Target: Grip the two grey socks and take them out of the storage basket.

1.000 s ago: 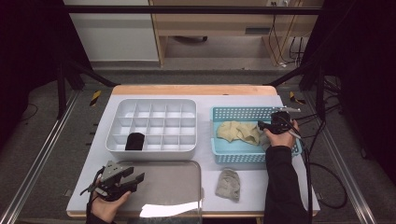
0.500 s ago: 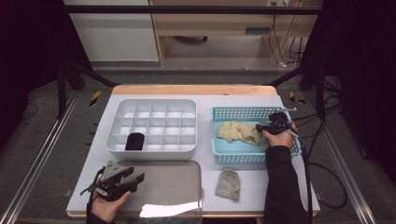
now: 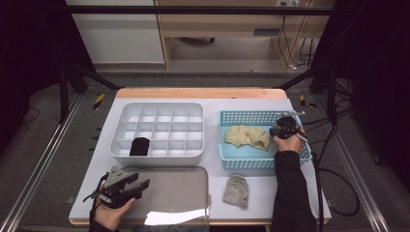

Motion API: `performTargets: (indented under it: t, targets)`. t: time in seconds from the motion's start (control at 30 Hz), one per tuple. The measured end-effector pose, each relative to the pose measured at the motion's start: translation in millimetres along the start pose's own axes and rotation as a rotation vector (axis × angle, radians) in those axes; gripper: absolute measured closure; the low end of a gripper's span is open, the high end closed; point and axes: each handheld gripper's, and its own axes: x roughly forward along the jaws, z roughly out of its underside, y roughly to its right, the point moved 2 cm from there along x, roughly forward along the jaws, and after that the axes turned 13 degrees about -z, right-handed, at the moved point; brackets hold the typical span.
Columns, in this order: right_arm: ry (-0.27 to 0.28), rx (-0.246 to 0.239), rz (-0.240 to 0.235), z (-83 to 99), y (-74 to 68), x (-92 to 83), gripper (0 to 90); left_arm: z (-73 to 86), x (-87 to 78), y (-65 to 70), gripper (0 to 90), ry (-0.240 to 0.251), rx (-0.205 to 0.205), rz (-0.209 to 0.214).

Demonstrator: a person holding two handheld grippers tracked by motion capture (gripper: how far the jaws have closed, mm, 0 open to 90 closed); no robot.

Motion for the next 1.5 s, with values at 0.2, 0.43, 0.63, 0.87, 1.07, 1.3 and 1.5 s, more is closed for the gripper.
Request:
performTargets:
  t: [0.2, 0.43, 0.63, 0.87, 1.07, 1.3, 1.5]
  targets:
    - [0.020, -0.012, -0.007, -0.6, -1.0, -2.1, 90.0, -0.1, -0.2, 0.1, 45.8, 0.001, -0.001, 0.000]
    - [0.030, 0.038, 0.057, -1.2, 5.2, -2.9, 47.9, -0.1, -0.1, 0.2, 45.8, 0.001, 0.001, 0.001]
    - [-0.015, 0.068, 0.049, 0.4, 7.5, 1.8, 41.4, 0.1, 0.3, 0.4, 45.8, -0.001, 0.002, -0.002]
    - [-0.050, 0.066, 0.059, 1.1, 9.3, 5.9, 55.2, 0.1, 0.4, 0.2, 45.8, -0.001, 0.003, 0.000]
    - [-0.064, 0.075, 0.044, 1.5, 9.5, 6.9, 74.7, 0.2, 0.5, 0.1, 45.8, -0.002, 0.003, 0.000]
    - [-0.050, 0.062, 0.038, 1.3, 8.3, 5.3, 85.6, 0.1, 0.2, -0.1, 45.8, 0.001, 0.001, 0.000]
    - [0.027, 0.055, 0.024, -2.7, 4.4, -4.5, 86.6, 0.1, 0.2, 0.2, 45.8, 0.001, 0.001, 0.000]
